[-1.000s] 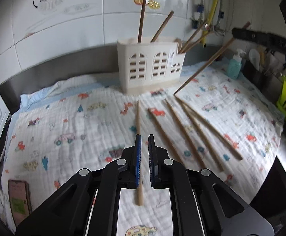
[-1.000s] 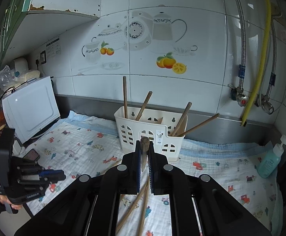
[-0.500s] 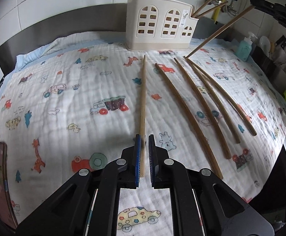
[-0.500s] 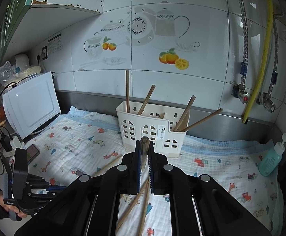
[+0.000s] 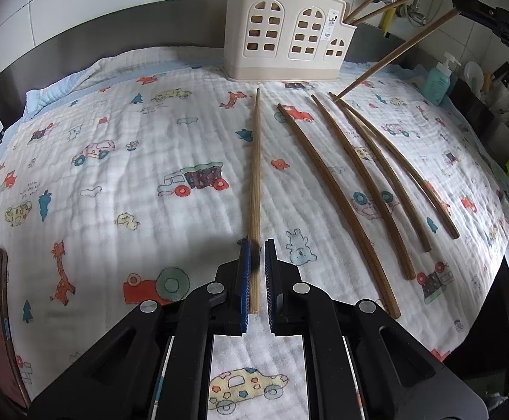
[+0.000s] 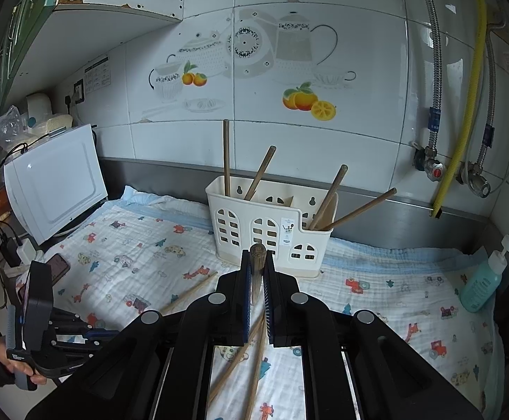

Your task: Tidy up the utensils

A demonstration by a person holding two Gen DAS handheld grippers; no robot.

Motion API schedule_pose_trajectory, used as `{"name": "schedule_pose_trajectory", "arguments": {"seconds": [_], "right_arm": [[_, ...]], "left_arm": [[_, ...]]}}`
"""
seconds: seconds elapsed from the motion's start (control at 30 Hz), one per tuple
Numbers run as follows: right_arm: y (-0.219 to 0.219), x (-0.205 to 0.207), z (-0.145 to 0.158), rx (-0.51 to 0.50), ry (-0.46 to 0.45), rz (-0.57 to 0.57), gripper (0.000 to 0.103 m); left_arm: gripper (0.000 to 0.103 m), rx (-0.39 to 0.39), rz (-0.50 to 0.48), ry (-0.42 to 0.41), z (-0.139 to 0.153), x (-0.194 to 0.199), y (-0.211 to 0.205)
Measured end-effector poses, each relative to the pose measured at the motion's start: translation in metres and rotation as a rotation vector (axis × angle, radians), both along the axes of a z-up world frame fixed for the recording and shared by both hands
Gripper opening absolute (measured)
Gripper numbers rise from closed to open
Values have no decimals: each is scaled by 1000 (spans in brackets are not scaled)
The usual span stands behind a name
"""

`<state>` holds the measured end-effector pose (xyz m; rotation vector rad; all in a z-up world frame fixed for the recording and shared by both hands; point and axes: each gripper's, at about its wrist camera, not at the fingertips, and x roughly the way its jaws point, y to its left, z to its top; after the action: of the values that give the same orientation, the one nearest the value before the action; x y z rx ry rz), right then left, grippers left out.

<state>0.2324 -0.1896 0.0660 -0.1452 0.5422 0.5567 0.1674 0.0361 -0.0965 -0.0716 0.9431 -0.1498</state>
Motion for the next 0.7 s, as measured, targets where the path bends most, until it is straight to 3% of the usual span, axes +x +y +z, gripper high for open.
{"name": "schedule_pose_trajectory", "arguments": {"seconds": [0.3, 0.4, 0.47, 0.63, 0.7], "right_arm": [[-1, 0, -1, -1, 2, -1, 7], [-3, 0, -2, -1, 4, -1, 7], [-3, 0, -2, -1, 5, -3, 7], [-5, 2, -2, -1, 7, -9, 7], [-5, 2, -3, -1, 7, -10, 7]], "left_arm": [[10, 19, -15, 35, 0, 5, 2], [39, -15, -32, 53, -2, 7, 3], [39, 31, -42, 39, -1, 8, -3], [34, 52, -37, 46, -1, 10, -5], [21, 66, -46, 48, -2, 9, -7]]}}
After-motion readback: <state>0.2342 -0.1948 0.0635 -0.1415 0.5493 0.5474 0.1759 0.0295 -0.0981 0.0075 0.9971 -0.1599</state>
